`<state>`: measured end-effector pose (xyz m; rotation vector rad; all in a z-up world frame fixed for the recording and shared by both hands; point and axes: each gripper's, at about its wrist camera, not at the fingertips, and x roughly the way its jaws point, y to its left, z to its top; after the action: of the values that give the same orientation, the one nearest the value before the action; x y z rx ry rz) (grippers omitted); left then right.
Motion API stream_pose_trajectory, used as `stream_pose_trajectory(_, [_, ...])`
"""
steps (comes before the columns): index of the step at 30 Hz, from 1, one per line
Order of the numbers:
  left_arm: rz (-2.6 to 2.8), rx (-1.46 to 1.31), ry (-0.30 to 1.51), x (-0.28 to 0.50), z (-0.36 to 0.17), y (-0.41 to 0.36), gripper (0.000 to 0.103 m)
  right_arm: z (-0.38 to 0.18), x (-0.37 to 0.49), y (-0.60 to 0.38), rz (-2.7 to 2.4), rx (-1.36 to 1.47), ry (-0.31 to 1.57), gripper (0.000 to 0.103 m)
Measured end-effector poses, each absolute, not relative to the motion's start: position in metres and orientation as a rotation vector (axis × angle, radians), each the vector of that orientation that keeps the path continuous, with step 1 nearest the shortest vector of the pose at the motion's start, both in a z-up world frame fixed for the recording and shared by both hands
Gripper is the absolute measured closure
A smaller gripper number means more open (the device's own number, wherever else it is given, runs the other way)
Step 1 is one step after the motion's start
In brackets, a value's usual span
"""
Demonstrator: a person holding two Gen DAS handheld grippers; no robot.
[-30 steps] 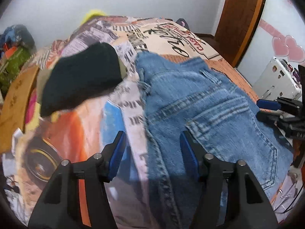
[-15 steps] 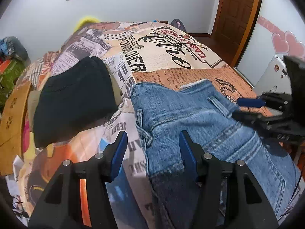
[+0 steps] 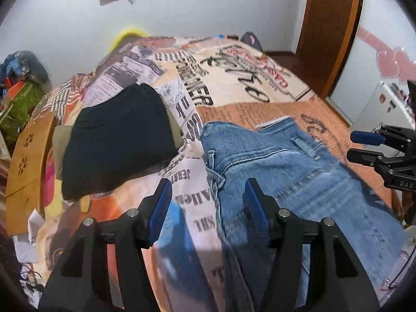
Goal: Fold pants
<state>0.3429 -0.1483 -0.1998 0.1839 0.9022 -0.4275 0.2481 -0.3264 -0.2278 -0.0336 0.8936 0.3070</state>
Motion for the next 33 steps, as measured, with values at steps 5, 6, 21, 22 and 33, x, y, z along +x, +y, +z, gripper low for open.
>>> stream_pose_trajectory(5, [-0.478, 0.133, 0.883, 0.312, -0.181, -0.132, 0.032, -0.203, 0.218, -0.333, 0.301, -0.022, 0.866, 0.053])
stream_pose_trajectory(6, [-0.482, 0.134, 0.879, 0.304, -0.179, -0.131, 0.029, -0.197, 0.210, -0.333, 0.299, -0.024, 0.852, 0.052])
stream_pose_trajectory(21, [-0.598, -0.047, 1.105, 0.291, -0.227, -0.128, 0.012, -0.236, 0.200, -0.328, 0.371, 0.194, 0.993, 0.045])
stream_pose_trajectory(22, [-0.607, -0.056, 1.113, 0.295, -0.230, -0.129, 0.012, -0.239, 0.199, -0.328, 0.365, 0.192, 1.003, 0.045])
stream_pose_trajectory(33, [-0.710, -0.151, 1.251, 0.332, -0.259, -0.139, 0.001, -0.275, 0.225, -0.346, 0.446, 0.351, 1.103, 0.023])
